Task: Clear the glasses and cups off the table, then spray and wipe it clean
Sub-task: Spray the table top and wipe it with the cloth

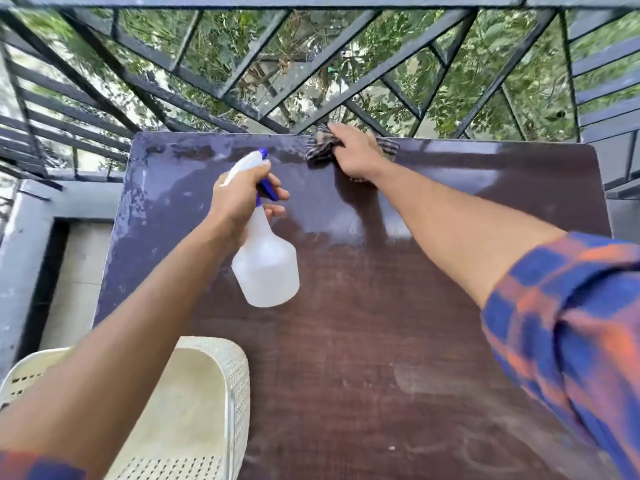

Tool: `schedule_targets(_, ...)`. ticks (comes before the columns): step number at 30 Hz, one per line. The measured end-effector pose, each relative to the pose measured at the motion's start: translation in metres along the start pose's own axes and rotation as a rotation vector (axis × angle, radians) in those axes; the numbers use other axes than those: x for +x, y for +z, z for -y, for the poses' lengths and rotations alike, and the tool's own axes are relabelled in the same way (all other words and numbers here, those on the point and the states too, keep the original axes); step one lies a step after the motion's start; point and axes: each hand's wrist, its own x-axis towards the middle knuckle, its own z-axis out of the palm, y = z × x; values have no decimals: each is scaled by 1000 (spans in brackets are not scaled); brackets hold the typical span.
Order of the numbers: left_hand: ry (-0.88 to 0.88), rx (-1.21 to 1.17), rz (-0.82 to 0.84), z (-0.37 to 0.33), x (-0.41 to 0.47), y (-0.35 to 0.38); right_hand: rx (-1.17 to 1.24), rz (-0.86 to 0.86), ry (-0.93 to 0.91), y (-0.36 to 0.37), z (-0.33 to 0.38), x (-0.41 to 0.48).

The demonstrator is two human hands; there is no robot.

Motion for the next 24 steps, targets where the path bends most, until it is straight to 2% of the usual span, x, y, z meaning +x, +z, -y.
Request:
schedule_targets(2,6,-3,9,-6,4,0,38,-30,6,13,13,-9)
schedule_targets(7,-8,-35,39,-10,13,10,-69,-2,-331,39,-6,-95)
schedule_targets(9,-11,-43,46,-11,12,16,-87,41,-363,33,-18,-90)
schedule_targets(11,-5,-59,44,-12,10,19,-104,54,-299,25,-17,-59)
schedule_targets(14,1,-61,41,-11,7,20,-36,32,-92,13,2,-11)
schedule_targets(17,5,-34,28,-6,7,16,-34,18,-16,11,22,-2)
schedule_targets(19,3,-22,18,-4,7,15,-96,19,-113,20,24,-26)
schedule_targets(22,1,-6,16,-3,7,13,-159,64,-413,32,0,-92)
schedule_targets(23,-1,-3,18,-3,7,12,-144,42,-454,27,-18,-108)
schedule_targets(24,-3,-3,16,-3,7,11,-121,-30,-418,16,-35,-117)
